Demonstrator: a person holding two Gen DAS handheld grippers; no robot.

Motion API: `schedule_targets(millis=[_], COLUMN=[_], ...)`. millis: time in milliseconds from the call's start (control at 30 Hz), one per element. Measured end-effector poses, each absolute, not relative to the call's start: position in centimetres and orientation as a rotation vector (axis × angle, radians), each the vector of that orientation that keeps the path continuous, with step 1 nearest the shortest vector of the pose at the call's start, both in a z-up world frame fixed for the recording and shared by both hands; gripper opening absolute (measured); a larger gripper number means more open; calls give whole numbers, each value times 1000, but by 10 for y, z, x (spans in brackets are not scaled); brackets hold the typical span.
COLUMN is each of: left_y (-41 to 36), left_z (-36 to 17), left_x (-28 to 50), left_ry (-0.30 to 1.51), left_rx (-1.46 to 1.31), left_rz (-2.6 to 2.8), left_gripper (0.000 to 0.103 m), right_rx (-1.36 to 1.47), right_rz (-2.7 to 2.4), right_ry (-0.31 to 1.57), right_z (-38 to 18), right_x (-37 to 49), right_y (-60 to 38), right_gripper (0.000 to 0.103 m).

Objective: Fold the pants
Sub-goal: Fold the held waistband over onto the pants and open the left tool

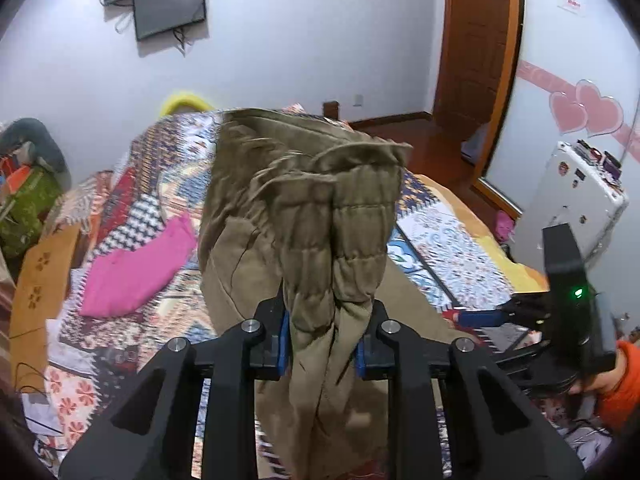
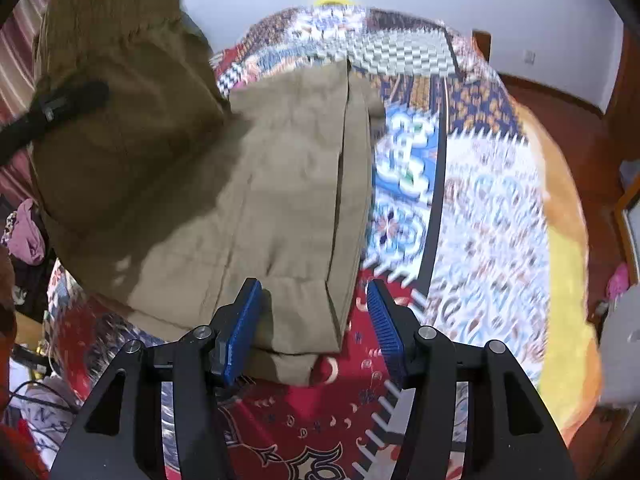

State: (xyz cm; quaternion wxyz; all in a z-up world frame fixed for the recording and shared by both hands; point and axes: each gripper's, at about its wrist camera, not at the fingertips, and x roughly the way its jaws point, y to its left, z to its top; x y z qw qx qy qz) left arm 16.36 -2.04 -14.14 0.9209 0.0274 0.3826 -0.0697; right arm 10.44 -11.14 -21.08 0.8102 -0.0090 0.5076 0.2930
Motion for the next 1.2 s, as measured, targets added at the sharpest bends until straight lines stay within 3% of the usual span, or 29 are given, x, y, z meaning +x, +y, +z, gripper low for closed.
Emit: schedule_targets(millis=[633,733,867,1133,1200], left_y=[-50,-50,-54,-64,-56], left_z=[-191,-193,-194,-171,-159], left_x=[188,189,185,168,163], left_ry=[1014,1039,1052,978,936], left_rx=[-57,-71,-86,-38,-52], left_rz=[-261,-257,-262,-287,-276], left_gripper=[23,29,58,61,70], right_rx=[53,71,88,121,121], right_rz=[608,591,566,514,509], right_ry=[1040,1031,1014,971,956], right_z=[-196,-191,-186,-172,-166], right_x=[95,94,96,101,101], right_y=[-144,-153,-163,-184,-186], right_gripper=[51,51,51,51,51])
